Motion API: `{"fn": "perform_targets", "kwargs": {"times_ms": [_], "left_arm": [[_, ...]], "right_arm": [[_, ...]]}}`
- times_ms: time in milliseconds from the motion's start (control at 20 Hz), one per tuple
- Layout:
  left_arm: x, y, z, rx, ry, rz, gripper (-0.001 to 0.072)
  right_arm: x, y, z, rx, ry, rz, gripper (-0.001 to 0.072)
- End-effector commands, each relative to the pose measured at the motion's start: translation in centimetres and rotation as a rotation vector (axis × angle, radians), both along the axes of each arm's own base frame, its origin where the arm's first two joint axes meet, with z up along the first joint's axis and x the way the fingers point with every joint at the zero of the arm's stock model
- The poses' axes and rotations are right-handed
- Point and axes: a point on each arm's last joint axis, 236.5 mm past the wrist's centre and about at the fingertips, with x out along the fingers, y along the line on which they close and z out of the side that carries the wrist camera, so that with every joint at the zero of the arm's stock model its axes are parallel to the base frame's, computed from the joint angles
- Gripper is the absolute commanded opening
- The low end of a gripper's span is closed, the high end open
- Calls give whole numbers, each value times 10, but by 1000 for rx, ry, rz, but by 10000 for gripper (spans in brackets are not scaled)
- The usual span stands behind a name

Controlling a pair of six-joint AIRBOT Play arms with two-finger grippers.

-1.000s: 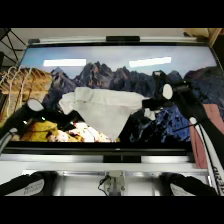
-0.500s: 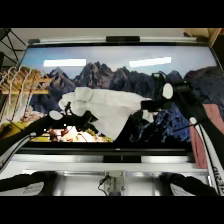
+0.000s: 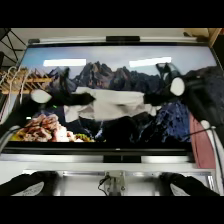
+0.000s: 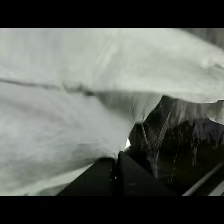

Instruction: Fold the shirts.

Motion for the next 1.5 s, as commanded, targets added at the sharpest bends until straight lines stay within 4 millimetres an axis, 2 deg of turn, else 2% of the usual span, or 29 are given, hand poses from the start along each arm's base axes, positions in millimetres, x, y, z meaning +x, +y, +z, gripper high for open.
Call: {"fn": "perform_targets", "kwargs": {"times_ms": [0,50,100,150,200,250,300,350,400,450,500,600,650,700,800,900,1000,1050,1100,1200,1350,1450], "left_arm": [[-26,62,218,151,-593,46,32],[-47,92,287,163,-753,145,32],[-76,127,347,177,-887,264,32],[-106,158,387,173,-959,383,32],[-134,185,411,135,-973,499,32],[-157,201,418,86,-941,576,33],[-173,207,412,66,-896,603,33],[-185,208,396,90,-830,599,33],[-192,207,374,132,-751,577,33],[-197,206,350,179,-662,554,33],[-199,205,331,212,-589,533,33],[-198,204,304,254,-491,507,34],[-193,204,292,263,-454,501,33],[-187,204,278,263,-409,503,34],[-172,203,237,280,-294,494,34],[-158,203,185,319,-164,472,34],[-145,208,133,368,-49,468,34],[-136,210,114,380,-26,475,34],[-124,210,99,376,-19,482,34],[-95,208,81,349,-38,501,34],[-50,209,57,336,-31,525,34],[-18,216,18,355,50,541,34]], "right_arm": [[9,-63,143,-194,-375,-51,85],[-1,-85,206,-234,-535,-98,85],[-21,-100,271,-230,-709,-135,84],[-47,-104,325,-190,-856,-140,85],[-81,-104,375,-134,-1004,-126,84],[-116,-103,417,-77,-1141,-104,84],[-148,-106,448,-34,-1254,-102,84],[-176,-110,471,-1,-1349,-104,84],[-201,-115,488,20,-1429,-108,83],[-219,-120,496,27,-1473,-112,83],[-228,-123,498,18,-1488,-113,83],[-226,-125,496,-13,-1479,-109,83],[-217,-125,493,-28,-1460,-112,83],[-204,-121,488,-42,-1434,-104,83],[-165,-111,468,-75,-1333,-83,83],[-116,-106,427,-131,-1157,-86,84],[-64,-104,369,-209,-936,-90,84],[-39,-103,343,-252,-845,-91,84],[-13,-99,318,-287,-770,-83,84],[42,-81,279,-317,-698,-40,84],[125,-49,231,-311,-713,9,85],[174,-27,191,-266,-726,14,84]]}}
